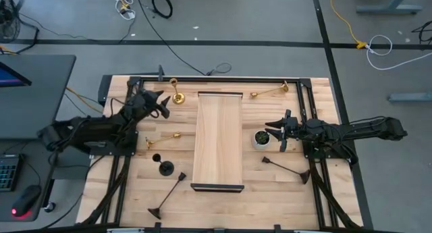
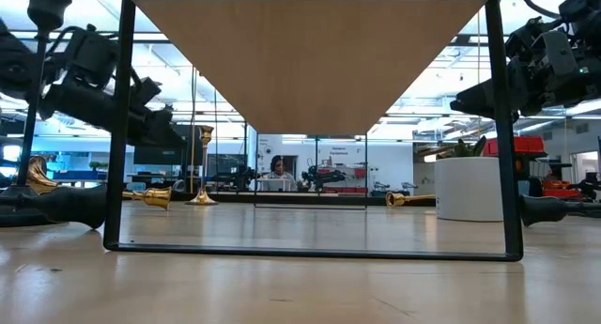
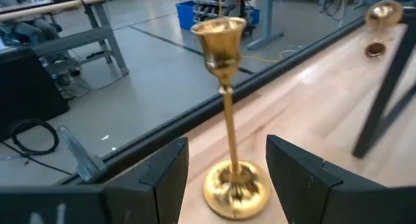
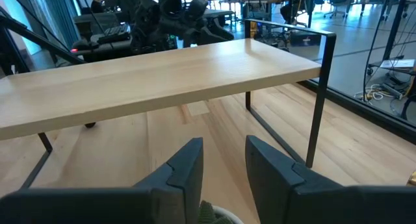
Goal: Pick & Place candle stick holders
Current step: Put the top left gold candle holder on the shelf
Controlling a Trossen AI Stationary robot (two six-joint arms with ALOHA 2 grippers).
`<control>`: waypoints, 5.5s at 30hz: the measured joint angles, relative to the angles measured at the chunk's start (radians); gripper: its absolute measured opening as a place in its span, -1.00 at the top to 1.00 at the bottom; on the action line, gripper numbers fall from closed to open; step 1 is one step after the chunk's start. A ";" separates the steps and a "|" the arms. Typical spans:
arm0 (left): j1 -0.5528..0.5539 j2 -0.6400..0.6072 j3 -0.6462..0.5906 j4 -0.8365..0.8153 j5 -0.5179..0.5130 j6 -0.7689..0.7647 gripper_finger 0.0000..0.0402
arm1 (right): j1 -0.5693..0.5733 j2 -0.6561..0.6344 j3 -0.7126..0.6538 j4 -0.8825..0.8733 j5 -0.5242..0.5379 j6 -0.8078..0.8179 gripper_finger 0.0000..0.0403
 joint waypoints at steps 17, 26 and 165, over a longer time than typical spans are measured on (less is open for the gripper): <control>0.047 0.369 0.187 0.043 -0.011 0.025 -0.03 | 0.000 0.000 0.000 0.000 0.000 0.000 0.43; 0.063 0.491 0.246 0.099 0.054 0.024 -0.03 | 0.000 0.000 0.000 0.000 0.000 0.000 0.43; -1.053 0.584 1.098 -0.618 0.185 -0.106 0.89 | 0.000 0.000 0.000 0.000 0.000 0.000 0.43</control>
